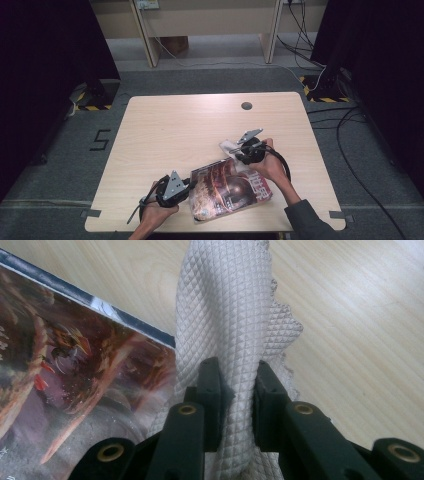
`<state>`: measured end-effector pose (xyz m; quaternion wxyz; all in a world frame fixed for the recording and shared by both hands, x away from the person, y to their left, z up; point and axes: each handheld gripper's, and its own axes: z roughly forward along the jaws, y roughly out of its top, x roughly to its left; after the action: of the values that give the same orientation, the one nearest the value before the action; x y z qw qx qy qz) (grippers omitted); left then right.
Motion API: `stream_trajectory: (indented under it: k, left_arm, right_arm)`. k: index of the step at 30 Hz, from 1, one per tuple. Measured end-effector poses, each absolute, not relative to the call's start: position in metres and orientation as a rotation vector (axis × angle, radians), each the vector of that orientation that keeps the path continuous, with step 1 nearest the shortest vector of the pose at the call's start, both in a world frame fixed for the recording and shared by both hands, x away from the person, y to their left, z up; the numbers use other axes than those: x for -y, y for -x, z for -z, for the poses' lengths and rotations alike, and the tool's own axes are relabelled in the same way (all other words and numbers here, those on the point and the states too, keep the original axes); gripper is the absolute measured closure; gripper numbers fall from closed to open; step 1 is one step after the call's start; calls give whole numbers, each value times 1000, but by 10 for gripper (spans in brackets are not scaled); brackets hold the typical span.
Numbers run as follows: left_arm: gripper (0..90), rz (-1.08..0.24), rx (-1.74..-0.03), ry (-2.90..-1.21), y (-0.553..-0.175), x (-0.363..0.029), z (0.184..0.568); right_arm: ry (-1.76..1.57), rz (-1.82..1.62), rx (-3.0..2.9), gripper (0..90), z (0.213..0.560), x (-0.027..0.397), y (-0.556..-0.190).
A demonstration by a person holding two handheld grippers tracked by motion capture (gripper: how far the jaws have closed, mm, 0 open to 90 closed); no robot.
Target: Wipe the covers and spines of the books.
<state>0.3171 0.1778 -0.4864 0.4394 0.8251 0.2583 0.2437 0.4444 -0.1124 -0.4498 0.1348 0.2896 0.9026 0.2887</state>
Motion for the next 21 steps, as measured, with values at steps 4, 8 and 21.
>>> stream_trajectory:
  k: [4,8,21]
  left_arm:
    - [800,-608,-641,-2050,-317,-177,487]
    - [800,-607,-641,-2052,-317,-178,487]
    - [798,-608,-639,-2049,-317,-178,486]
  right_arm:
    - [-865,-822,-2613,781,453,115,-449]
    - [-918,-781,-2591,781,457,125,-455]
    - [-983,-746,-2561,781,465,138,-463]
